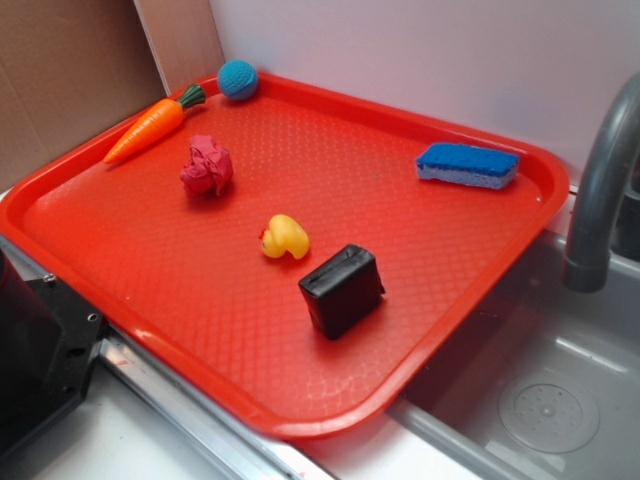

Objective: Grab the black box.

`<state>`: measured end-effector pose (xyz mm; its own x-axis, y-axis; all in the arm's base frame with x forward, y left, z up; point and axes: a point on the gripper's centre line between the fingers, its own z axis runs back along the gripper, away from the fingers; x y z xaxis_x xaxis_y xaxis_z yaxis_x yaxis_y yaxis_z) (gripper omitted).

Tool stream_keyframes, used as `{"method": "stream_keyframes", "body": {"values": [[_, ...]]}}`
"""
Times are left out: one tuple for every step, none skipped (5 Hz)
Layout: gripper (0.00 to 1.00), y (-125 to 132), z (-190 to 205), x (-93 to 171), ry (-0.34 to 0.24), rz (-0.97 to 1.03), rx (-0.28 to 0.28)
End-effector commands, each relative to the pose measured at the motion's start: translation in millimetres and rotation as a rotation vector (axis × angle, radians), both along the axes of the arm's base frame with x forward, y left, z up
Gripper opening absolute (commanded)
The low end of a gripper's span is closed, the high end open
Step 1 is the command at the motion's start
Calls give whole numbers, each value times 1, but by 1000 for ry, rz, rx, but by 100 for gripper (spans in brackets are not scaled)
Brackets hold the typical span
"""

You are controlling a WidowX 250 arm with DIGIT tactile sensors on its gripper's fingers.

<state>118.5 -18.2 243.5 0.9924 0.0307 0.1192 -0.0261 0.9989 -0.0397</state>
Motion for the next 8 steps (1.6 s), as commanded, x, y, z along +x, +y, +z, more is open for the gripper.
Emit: {"method": "stream_keyframes", "body": {"values": [[100,0,0,0,0,0,0],[100,-50,-32,35,-123,-72,-32],[100,-88,-49,49,-161,-43,-63],[100,-88,-49,49,-161,-43,-63],[100,-88,-49,49,-161,-43,-63],[100,-88,-49,49,-161,-43,-63],[100,-108,-100,70,-58,-103,27],[100,-137,-151,74,6,-164,0]]}}
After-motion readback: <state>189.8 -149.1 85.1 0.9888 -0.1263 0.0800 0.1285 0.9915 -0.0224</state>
